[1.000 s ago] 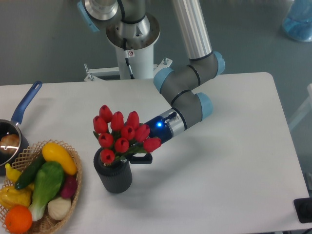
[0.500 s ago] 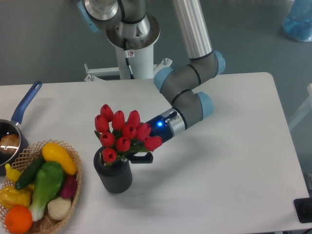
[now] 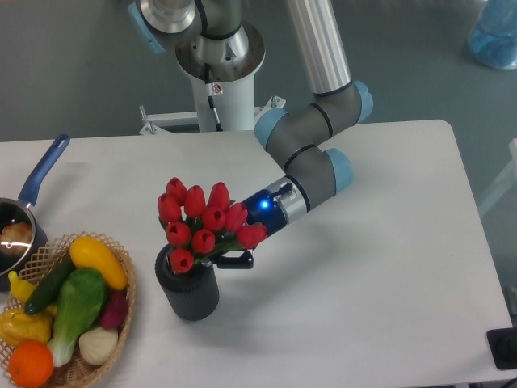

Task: Insert the flowers into the vase
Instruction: 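Adjust the tulip bunch upright inside the vase with the gripper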

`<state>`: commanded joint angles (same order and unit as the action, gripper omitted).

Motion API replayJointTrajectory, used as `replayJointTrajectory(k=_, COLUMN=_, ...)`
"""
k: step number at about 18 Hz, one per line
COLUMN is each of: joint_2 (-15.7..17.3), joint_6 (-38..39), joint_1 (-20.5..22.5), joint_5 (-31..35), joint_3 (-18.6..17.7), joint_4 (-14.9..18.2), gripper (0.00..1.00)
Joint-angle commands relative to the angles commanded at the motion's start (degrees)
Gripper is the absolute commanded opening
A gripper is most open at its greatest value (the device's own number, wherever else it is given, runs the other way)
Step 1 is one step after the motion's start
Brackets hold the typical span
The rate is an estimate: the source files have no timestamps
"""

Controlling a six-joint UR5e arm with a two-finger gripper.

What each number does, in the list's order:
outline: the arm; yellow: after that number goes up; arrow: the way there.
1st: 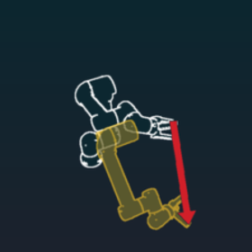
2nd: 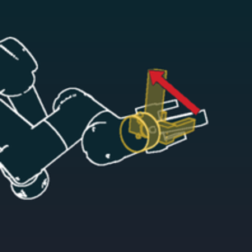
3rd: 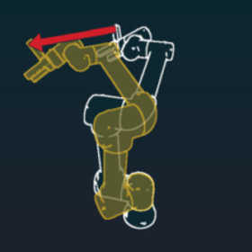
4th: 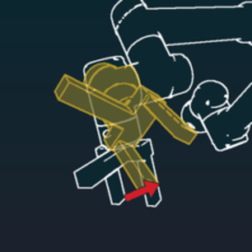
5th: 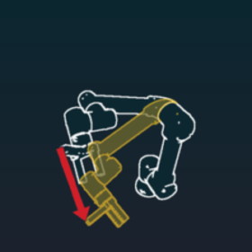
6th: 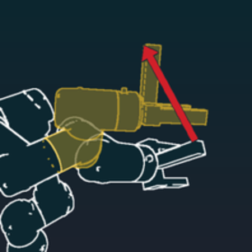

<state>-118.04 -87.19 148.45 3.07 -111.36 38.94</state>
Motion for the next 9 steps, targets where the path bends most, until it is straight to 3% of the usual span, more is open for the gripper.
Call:
replayJointTrajectory(k=5, joint_2=0.4, joint_6=0.0, joint_1=0.0, joint_5=1.0, joint_3=0.0, joint_4=0.0, gripper=0.24)
replayJointTrajectory(k=9, joint_2=0.4, joint_6=-0.2, joint_1=0.0, joint_5=1.0, joint_3=0.1, joint_4=-0.1, gripper=0.33)
